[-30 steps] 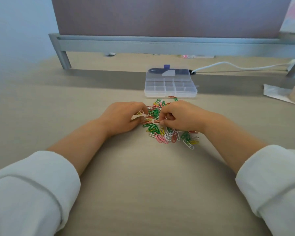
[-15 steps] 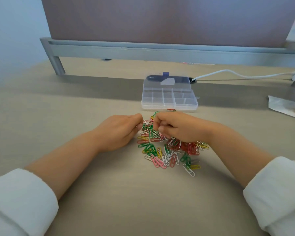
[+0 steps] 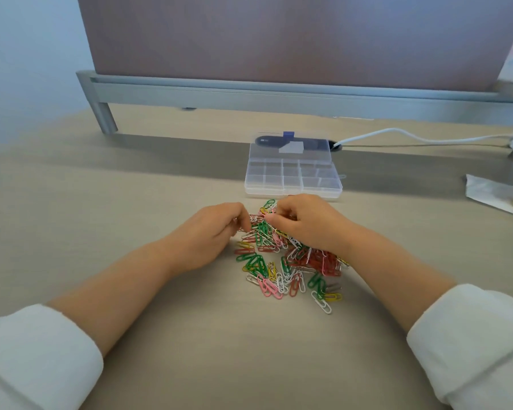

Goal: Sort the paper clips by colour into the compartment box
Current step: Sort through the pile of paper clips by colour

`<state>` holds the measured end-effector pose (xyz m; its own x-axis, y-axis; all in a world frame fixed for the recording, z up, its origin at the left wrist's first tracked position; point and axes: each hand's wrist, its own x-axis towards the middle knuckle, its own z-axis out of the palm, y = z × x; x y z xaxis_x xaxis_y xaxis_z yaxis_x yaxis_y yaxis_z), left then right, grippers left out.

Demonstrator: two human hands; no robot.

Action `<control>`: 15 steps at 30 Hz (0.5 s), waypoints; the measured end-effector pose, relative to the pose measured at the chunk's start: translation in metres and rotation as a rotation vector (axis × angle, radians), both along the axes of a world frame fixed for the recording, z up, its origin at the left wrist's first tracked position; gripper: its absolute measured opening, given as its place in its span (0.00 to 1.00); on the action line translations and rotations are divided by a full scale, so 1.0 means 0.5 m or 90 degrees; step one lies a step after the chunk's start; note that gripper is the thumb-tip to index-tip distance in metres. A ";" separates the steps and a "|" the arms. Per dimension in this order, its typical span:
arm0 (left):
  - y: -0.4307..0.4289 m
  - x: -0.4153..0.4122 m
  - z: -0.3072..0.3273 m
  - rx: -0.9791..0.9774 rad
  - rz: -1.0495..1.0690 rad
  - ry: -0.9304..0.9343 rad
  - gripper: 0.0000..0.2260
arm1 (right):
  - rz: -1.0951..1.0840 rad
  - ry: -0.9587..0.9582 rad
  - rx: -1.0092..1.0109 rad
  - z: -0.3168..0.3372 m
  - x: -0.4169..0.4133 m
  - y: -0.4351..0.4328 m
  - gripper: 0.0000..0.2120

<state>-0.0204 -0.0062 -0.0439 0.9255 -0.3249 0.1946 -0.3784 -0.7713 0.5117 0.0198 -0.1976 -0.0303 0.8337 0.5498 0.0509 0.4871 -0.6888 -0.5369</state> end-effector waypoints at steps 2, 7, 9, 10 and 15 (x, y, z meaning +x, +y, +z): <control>0.004 -0.004 0.006 -0.023 0.031 -0.008 0.12 | 0.003 -0.023 -0.038 -0.004 -0.001 0.010 0.12; 0.008 -0.018 0.011 0.052 0.058 -0.043 0.19 | 0.015 -0.038 -0.113 -0.009 -0.010 0.025 0.06; 0.007 -0.013 0.005 0.095 0.073 -0.036 0.19 | 0.013 -0.043 -0.121 -0.008 -0.014 0.024 0.05; 0.005 -0.012 0.003 0.107 0.065 -0.042 0.18 | 0.012 -0.047 -0.123 -0.008 -0.016 0.022 0.05; 0.001 -0.005 -0.011 0.090 0.067 -0.024 0.12 | 0.003 -0.037 -0.111 -0.005 -0.018 0.014 0.06</control>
